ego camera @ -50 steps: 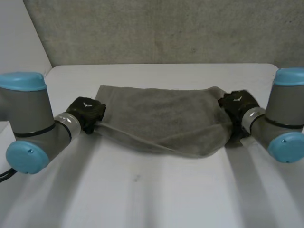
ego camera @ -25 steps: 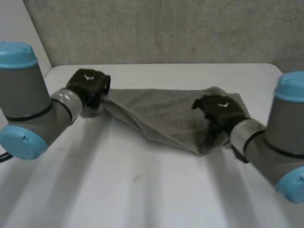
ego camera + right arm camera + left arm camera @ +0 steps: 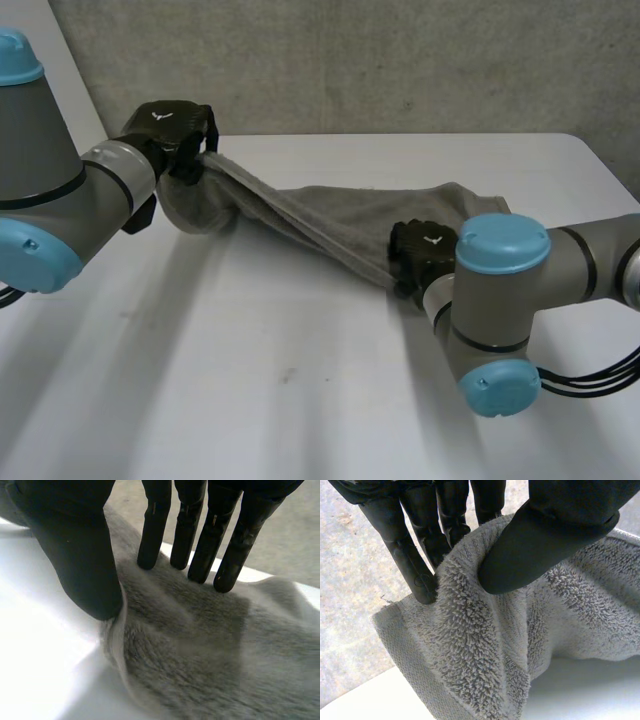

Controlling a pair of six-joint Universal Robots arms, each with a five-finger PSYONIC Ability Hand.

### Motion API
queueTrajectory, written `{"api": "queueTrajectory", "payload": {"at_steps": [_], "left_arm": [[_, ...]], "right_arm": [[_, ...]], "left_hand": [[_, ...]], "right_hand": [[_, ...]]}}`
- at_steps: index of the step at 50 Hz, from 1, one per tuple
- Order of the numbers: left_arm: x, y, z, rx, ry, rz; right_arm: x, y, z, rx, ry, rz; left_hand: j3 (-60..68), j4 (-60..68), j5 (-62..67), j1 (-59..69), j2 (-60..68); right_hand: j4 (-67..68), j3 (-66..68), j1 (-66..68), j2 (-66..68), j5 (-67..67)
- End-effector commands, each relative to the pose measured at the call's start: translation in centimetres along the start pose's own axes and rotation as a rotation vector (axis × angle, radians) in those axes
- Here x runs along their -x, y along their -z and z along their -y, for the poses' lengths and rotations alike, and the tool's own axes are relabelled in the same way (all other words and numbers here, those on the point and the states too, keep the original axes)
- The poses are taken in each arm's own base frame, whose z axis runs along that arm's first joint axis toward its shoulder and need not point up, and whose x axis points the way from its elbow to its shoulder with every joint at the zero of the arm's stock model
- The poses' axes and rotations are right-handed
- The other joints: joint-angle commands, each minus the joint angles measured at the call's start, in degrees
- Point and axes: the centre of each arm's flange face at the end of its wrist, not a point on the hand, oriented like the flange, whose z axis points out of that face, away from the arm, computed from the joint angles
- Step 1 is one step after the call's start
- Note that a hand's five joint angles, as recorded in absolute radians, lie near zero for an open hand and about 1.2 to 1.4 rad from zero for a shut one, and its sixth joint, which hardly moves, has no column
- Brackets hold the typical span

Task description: Fold the towel.

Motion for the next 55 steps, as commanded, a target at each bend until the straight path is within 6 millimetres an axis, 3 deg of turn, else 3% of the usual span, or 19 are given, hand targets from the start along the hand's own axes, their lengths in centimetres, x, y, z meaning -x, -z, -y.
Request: {"api": "queueTrajectory", "payload": {"at_steps": [1,4,6,7,9,14,20,23,27,32,34,39,46,55], "left_arm": [[1.1,-0.2,-0.3,0.008,0.002,0.030],[1.9,-0.4,-0.4,0.011,0.004,0.049],[2.5,-0.5,-0.5,0.015,0.007,0.063],[2.6,-0.5,-0.5,0.016,0.007,0.063],[2.9,-0.5,-0.7,0.022,0.009,0.068],[2.7,-0.5,-1.6,0.049,0.010,0.063],[2.4,-0.4,-2.9,0.089,0.011,0.052],[2.3,-0.4,-3.2,0.098,0.012,0.048],[2.3,-0.5,-3.4,0.104,0.013,0.047],[2.2,-0.5,-3.4,0.104,0.013,0.046],[2.1,-0.4,-3.4,0.103,0.012,0.044],[2.1,-0.4,-3.3,0.100,0.012,0.043],[2.1,-0.4,-3.3,0.099,0.010,0.042],[2.0,-0.5,-3.4,0.103,0.011,0.038]], "right_arm": [[-1.8,-0.2,1.4,-0.025,0.011,-0.047],[-3.5,-0.7,1.7,-0.020,0.024,-0.087],[-5.6,-1.2,1.7,0.012,0.053,-0.133],[-5.6,-1.2,1.7,0.013,0.053,-0.133],[-7.9,-1.3,1.5,0.095,0.097,-0.175],[-10.0,-0.4,1.8,0.196,0.092,-0.161],[-12.4,2.0,5.2,0.143,0.068,-0.149],[-12.6,3.4,6.4,0.121,0.079,-0.132],[-12.5,4.7,6.6,0.142,0.097,-0.109],[-12.1,6.1,5.6,0.224,0.109,-0.072],[-11.6,6.8,4.8,0.271,0.100,-0.040],[-11.1,7.2,4.1,0.300,0.091,-0.014],[-10.9,6.2,2.2,0.353,0.081,0.012],[-11.9,2.3,0.7,0.291,0.088,-0.008]], "left_hand": [[10.28,10.14,10.40,10.81,10.20],[10.28,10.14,10.40,10.81,10.20],[10.28,10.14,10.40,10.81,10.20],[10.28,10.14,10.40,10.81,10.20],[10.28,10.14,10.40,10.81,10.20],[10.28,10.14,10.40,10.81,10.20],[10.28,10.14,10.40,10.81,10.20],[10.28,10.14,10.40,10.81,10.20],[10.28,10.14,10.40,10.81,10.20],[10.28,10.14,10.40,10.81,10.20],[10.28,10.14,10.40,10.81,10.20],[10.28,10.14,10.40,10.81,10.20],[10.28,10.14,10.40,10.81,10.20],[10.28,10.14,10.40,10.81,10.20]], "right_hand": [[-0.85,-0.99,-1.14,-0.96,0.92],[-2.87,-3.00,-3.16,-2.98,-1.10],[-10.72,-10.86,-11.01,-10.83,-8.95],[-10.77,-10.91,-11.06,-10.89,-9.01],[-28.68,-28.82,-28.97,-28.79,-26.91],[-29.36,-29.50,-29.65,-29.47,-27.59],[-29.36,-29.50,-29.65,-29.47,-27.59],[-23.10,-23.24,-23.39,-23.21,-21.33],[-16.66,-16.80,-16.95,-16.77,-14.90],[-6.06,-6.20,-6.35,-6.18,-4.30],[3.99,3.85,3.70,3.87,5.75],[6.72,6.58,6.43,6.61,8.49],[5.88,5.74,5.59,5.77,7.65],[-11.61,-11.75,-11.90,-11.73,-9.85]]}}
